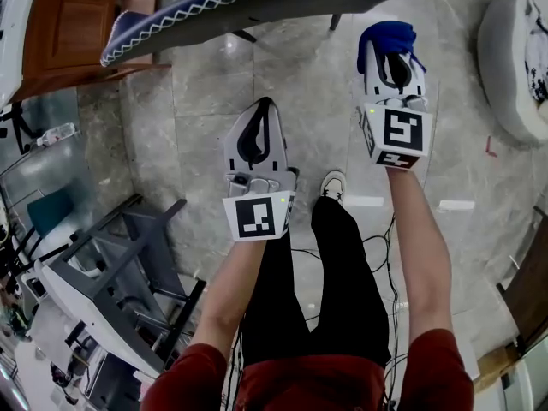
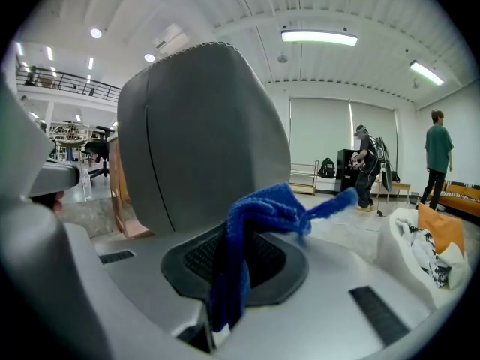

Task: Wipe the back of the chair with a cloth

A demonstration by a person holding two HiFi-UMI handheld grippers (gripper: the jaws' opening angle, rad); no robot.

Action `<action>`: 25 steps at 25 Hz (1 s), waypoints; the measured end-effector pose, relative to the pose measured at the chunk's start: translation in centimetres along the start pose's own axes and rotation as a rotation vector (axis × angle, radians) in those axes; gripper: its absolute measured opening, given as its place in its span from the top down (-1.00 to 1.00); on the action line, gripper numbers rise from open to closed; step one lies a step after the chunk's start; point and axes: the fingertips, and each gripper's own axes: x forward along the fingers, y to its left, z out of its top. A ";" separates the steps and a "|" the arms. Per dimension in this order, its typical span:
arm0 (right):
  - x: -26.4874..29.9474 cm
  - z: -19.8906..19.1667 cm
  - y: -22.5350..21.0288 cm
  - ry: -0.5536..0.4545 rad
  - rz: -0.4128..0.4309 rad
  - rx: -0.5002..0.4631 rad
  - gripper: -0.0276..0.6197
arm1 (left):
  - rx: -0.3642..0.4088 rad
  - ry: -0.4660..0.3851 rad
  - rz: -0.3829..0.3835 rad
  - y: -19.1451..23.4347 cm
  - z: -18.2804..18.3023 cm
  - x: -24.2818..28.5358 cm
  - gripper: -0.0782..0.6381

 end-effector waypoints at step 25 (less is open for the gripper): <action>4.0 3.1 4.8 -0.004 0.028 -0.010 0.74 | -0.027 0.005 0.057 3.9 -0.8 -1.8 0.75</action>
